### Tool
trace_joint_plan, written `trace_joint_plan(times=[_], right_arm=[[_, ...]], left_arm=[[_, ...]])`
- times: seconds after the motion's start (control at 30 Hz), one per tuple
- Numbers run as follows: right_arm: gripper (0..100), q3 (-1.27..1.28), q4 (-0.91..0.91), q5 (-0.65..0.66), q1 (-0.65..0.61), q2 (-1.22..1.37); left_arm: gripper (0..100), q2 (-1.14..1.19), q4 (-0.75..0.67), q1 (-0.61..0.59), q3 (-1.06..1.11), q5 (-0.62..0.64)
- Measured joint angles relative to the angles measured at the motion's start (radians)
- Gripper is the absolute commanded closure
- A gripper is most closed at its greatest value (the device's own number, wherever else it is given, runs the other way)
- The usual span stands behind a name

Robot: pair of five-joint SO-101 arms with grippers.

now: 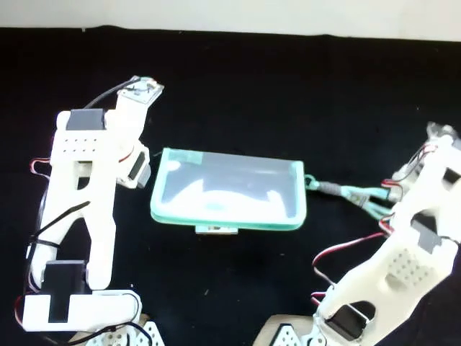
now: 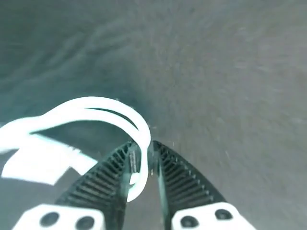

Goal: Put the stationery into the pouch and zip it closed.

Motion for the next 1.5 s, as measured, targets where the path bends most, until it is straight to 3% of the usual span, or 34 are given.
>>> trace_joint_plan(times=[0.23,0.57,0.83,1.07,1.17,1.37,1.5], right_arm=[[99.1,-0.069,0.123,-0.074,-0.141,-0.397],[99.2,-0.31,0.14,-0.126,-0.525,-0.961],[99.2,-0.48,0.12,-0.126,-0.775,-0.996],[99.2,-0.483,-0.044,-0.126,-0.844,-0.996],[99.2,-0.483,-0.117,-0.126,-0.844,-0.982],[99.2,-0.483,-0.212,-0.126,-0.848,-0.867],[99.2,-0.483,-0.221,-0.126,-0.918,-0.807]], left_arm=[[85,0.0,0.0,0.063,-0.006,0.002],[85,0.0,0.072,0.075,-0.173,0.002],[85,0.0,0.169,0.075,-0.411,0.011],[85,0.0,0.262,0.075,-0.612,0.144],[86,0.0,0.272,0.097,-0.589,0.155],[98,0.002,0.275,0.186,-0.433,0.155],[99,0.0,0.276,0.282,-0.411,0.192]])
